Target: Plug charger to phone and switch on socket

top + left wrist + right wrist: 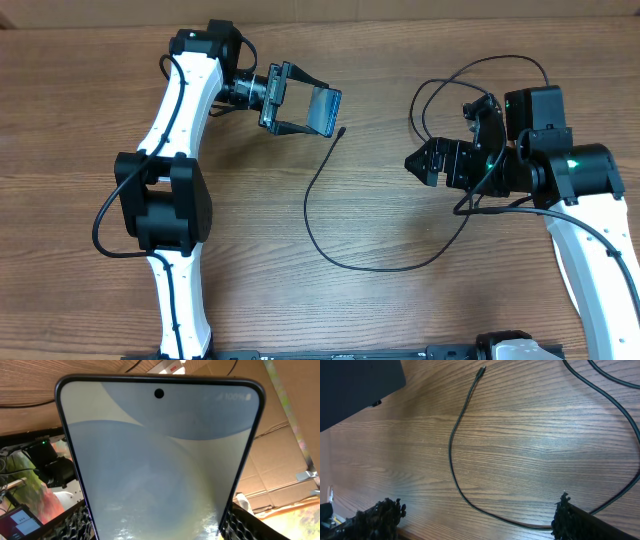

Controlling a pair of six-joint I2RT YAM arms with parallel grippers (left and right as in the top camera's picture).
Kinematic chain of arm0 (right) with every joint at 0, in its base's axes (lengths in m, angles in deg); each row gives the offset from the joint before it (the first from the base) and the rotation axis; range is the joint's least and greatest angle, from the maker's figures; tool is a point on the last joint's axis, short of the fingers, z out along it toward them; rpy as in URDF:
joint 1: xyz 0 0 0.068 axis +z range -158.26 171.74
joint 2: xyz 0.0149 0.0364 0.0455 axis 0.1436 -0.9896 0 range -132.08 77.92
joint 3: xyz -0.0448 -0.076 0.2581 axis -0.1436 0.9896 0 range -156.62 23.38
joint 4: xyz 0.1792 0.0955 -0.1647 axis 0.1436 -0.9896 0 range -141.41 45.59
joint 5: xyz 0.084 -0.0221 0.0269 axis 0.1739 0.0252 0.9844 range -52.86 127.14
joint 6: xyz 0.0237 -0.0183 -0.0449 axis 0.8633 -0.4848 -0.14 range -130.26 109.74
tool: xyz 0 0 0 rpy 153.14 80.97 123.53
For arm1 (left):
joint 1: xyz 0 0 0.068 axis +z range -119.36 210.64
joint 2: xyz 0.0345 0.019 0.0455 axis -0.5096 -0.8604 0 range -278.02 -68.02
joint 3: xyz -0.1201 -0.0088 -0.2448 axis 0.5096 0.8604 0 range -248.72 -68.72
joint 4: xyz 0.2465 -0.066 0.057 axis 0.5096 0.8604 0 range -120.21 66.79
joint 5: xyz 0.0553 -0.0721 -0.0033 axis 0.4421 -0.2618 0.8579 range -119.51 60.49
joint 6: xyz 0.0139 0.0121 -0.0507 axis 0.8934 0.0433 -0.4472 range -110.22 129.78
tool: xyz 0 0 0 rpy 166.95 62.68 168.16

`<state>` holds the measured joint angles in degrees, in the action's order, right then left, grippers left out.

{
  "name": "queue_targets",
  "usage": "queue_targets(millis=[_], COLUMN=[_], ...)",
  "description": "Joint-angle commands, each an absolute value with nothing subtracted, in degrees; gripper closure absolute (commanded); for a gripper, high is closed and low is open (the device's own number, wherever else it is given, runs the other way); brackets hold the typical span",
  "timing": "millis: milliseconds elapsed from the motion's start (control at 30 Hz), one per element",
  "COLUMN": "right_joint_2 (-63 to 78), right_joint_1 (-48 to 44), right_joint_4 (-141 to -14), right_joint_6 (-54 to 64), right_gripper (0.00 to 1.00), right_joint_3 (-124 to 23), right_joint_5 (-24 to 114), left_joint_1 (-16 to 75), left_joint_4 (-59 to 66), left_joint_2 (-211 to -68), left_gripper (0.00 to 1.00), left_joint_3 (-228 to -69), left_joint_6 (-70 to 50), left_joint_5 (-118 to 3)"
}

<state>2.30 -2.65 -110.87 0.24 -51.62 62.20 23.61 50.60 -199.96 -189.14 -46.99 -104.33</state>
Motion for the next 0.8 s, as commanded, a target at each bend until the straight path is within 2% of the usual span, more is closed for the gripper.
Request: queue_targets(millis=[0, 333, 567, 767], right_joint_2=[2.24, 2.24, 2.24, 1.65], right_joint_1=[-2.87, -2.87, -2.85, -2.76], right_joint_4=[-110.52, -109.60, -104.77, -101.67], right_joint_6=[0.20, 1.62, 6.56, 10.15], right_gripper=[0.00, 0.00, 0.00, 0.00], right_joint_3=[-53.17, -53.17, -53.17, -53.15], right_joint_5=[61.68, 61.68, 63.27, 64.96], left_joint_1=[23.65, 23.65, 22.43, 21.27], left_joint_4=[50.84, 50.82, 50.14, 50.08], left_joint_2=[-200.00, -200.00, -200.00, -200.00], left_gripper=[0.43, 0.43, 0.41, 0.42], left_joint_3=[-190.76, -190.76, -190.76, -190.76], left_joint_6=[-46.05, -49.77, -58.71, -62.40], left_joint_5=[-107.70, -105.64, -90.17, -84.12])
